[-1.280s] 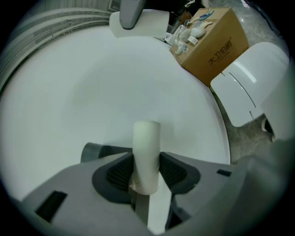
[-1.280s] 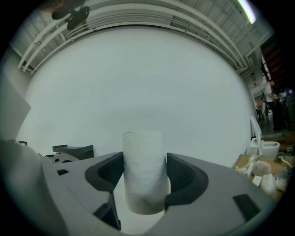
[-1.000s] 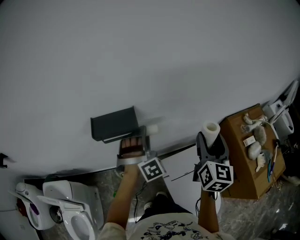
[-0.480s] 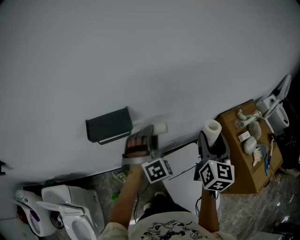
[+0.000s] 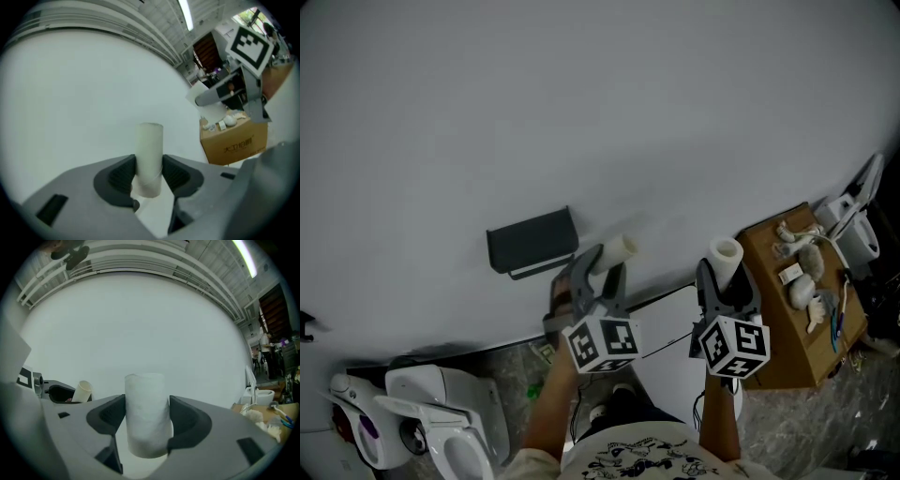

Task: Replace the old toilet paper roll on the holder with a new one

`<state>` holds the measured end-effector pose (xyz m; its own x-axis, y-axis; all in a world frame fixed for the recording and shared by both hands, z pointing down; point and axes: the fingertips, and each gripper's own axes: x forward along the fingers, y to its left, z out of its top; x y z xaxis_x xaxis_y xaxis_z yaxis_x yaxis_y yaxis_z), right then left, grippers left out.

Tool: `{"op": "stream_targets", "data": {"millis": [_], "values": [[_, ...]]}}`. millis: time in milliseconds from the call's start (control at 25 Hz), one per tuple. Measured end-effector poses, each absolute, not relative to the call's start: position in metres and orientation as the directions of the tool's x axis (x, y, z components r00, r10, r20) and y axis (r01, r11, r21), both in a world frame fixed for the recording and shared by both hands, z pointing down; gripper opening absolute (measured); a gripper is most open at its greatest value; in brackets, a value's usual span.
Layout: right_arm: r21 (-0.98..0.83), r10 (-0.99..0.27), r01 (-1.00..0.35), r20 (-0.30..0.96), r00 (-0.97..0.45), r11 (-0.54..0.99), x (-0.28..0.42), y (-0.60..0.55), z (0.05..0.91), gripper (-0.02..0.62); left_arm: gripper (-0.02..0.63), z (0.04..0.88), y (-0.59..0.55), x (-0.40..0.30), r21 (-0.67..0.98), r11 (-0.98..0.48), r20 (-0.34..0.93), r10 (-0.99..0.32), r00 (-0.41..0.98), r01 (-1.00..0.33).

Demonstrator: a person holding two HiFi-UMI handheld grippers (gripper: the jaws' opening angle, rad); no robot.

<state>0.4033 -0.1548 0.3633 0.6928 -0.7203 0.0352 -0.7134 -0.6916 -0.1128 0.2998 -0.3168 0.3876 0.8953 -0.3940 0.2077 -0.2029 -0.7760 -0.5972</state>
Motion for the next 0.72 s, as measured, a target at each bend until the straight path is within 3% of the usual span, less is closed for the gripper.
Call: {"op": "stream_targets", "data": {"millis": [200,440,720], "values": [[-0.122,-0.739,-0.733,0.017,0.673,-0.67,0.389,-0.164,0.359,0.296,0.183,0.363,-0.325,0.268,-0.333,-0.9,0.138,-0.339,0.93,-0.279],[-0.167,-0.761,-0.751,-0.003,0.648,-0.639,0.374,-0.177,0.357,0.296,0.183,0.337,-0.346,0.225,-0.07,-0.933,0.009,-0.355,0.935,-0.353],[-0.179,-0.795,-0.782,-0.006,0.607,-0.597,0.358,-0.198,0.357,0.296,0.183,0.331,-0.364,0.193,-0.012,-0.908,-0.021,-0.418,0.908,-0.419]]}}
